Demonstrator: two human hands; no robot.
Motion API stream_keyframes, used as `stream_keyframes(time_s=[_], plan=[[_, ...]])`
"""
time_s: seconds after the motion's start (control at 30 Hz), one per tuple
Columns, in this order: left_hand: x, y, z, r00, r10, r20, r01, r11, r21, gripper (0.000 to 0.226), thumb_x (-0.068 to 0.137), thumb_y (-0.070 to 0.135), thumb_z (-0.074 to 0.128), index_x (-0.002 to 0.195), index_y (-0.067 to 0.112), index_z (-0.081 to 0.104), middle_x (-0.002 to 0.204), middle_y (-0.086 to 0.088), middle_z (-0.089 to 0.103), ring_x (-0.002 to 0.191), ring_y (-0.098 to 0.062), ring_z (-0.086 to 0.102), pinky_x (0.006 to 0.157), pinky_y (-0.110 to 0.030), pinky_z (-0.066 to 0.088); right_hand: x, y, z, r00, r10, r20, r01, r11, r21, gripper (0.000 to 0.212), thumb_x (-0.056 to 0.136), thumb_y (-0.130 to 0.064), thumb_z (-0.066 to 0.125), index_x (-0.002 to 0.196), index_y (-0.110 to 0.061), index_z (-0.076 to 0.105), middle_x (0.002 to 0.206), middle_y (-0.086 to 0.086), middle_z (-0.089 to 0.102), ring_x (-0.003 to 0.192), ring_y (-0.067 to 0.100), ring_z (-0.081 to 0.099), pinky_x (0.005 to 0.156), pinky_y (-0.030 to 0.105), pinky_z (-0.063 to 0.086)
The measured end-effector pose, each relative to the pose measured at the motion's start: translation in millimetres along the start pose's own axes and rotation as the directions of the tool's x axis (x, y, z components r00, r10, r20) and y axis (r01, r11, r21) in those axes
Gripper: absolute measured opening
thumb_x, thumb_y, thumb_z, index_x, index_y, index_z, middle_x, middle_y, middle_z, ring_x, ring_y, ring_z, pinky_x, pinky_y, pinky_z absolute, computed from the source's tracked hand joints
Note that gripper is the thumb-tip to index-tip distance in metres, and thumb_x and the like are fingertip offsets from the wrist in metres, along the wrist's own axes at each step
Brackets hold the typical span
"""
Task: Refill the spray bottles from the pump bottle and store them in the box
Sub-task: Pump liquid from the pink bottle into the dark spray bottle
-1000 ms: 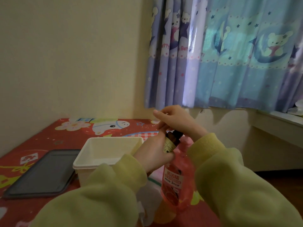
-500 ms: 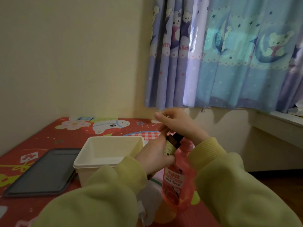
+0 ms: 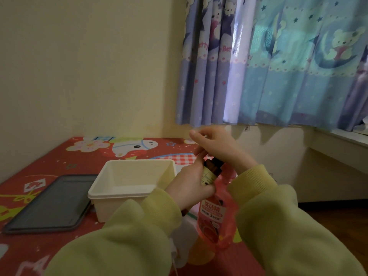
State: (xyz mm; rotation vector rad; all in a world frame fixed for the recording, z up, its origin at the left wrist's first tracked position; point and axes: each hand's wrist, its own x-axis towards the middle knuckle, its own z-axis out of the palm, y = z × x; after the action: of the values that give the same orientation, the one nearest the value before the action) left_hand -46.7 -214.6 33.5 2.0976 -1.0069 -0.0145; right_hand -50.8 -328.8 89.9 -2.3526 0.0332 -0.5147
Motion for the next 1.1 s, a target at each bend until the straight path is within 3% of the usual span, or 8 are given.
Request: stream_keyframes(time_s=[0.13,0.27,0.43,0.6,0.73,0.9,1.1], plan=[[3.2,3.0,-7.4,1.000,0.014,-0.015,-0.014,1.000,-0.010,0.056,0.074,0.014,0.061,0.125,0.017,0.038,0.088,-0.008,0.062,0.072,-0.023,0.062,0.067,-0.045,0.055,-2.1,-16.7,-8.9,0.999,0.014,0.043,-0.015,1.000,0.013,0.031,0.092,-0.042,0.050,0.093,-0.014,0.063,0.072,0.000,0.069,0.066,0.012,0.066,0.070,0.028,0.051],[2.3,3.7,-6.7,1.000,0.020,-0.016,-0.021,0.999,-0.024,0.044,0.076,0.016,0.061,0.116,0.013,0.043,0.087,-0.007,0.061,0.069,-0.020,0.059,0.067,-0.042,0.054,-3.3,-18.1,-11.1,0.999,0.008,0.045,-0.012,0.997,0.077,0.030,0.092,-0.044,0.051,0.091,-0.016,0.062,0.076,0.003,0.071,0.070,0.015,0.068,0.072,0.029,0.052],[-1.8,-1.8,0.8,1.000,0.014,0.000,-0.014,1.000,-0.028,0.064,0.078,0.014,0.059,0.134,0.023,0.030,0.077,0.003,0.056,0.064,-0.013,0.057,0.059,-0.028,0.048,-2.6,-4.2,-0.7,1.000,0.016,-0.005,-0.016,0.999,0.029,0.033,0.088,-0.051,0.052,0.089,-0.022,0.065,0.069,-0.003,0.071,0.069,0.012,0.069,0.072,0.031,0.053],[0.6,0.3,-3.9,1.000,-0.005,0.025,0.005,1.000,0.001,0.060,0.076,0.014,0.060,0.130,0.017,0.034,0.087,-0.004,0.060,0.068,-0.017,0.058,0.065,-0.036,0.054,-1.3,-10.7,-2.5,0.998,0.036,0.050,-0.034,0.999,-0.034,0.031,0.090,-0.048,0.051,0.091,-0.019,0.063,0.070,-0.004,0.069,0.062,0.005,0.063,0.062,0.022,0.047],[-0.1,4.6,-7.3,1.000,-0.001,-0.023,0.002,0.999,0.033,0.044,0.075,0.017,0.061,0.114,0.013,0.043,0.087,-0.006,0.060,0.077,-0.025,0.061,0.073,-0.044,0.053,-2.9,-17.2,-9.2,0.998,0.043,0.045,-0.045,0.998,0.039,0.030,0.092,-0.042,0.051,0.095,-0.014,0.063,0.070,-0.002,0.067,0.059,0.007,0.062,0.058,0.018,0.046],[-5.3,2.0,0.8,0.999,0.007,-0.052,-0.008,1.000,-0.024,0.070,0.077,0.015,0.061,0.137,0.025,0.026,0.083,-0.004,0.061,0.072,-0.022,0.062,0.071,-0.041,0.054,-2.9,-10.2,-4.7,1.000,0.020,-0.014,-0.020,1.000,0.018,0.032,0.089,-0.048,0.052,0.090,-0.018,0.063,0.068,-0.005,0.069,0.063,0.009,0.067,0.069,0.026,0.053],[-3.4,-1.1,5.3,0.999,-0.011,-0.041,0.009,0.999,-0.054,0.075,0.076,0.012,0.060,0.139,0.029,0.023,0.077,0.003,0.058,0.066,-0.019,0.059,0.067,-0.041,0.054,-1.7,-6.4,-0.3,1.000,0.027,0.002,-0.027,0.998,-0.053,0.035,0.088,-0.052,0.051,0.092,-0.020,0.065,0.065,-0.009,0.067,0.063,0.006,0.065,0.073,0.031,0.054]])
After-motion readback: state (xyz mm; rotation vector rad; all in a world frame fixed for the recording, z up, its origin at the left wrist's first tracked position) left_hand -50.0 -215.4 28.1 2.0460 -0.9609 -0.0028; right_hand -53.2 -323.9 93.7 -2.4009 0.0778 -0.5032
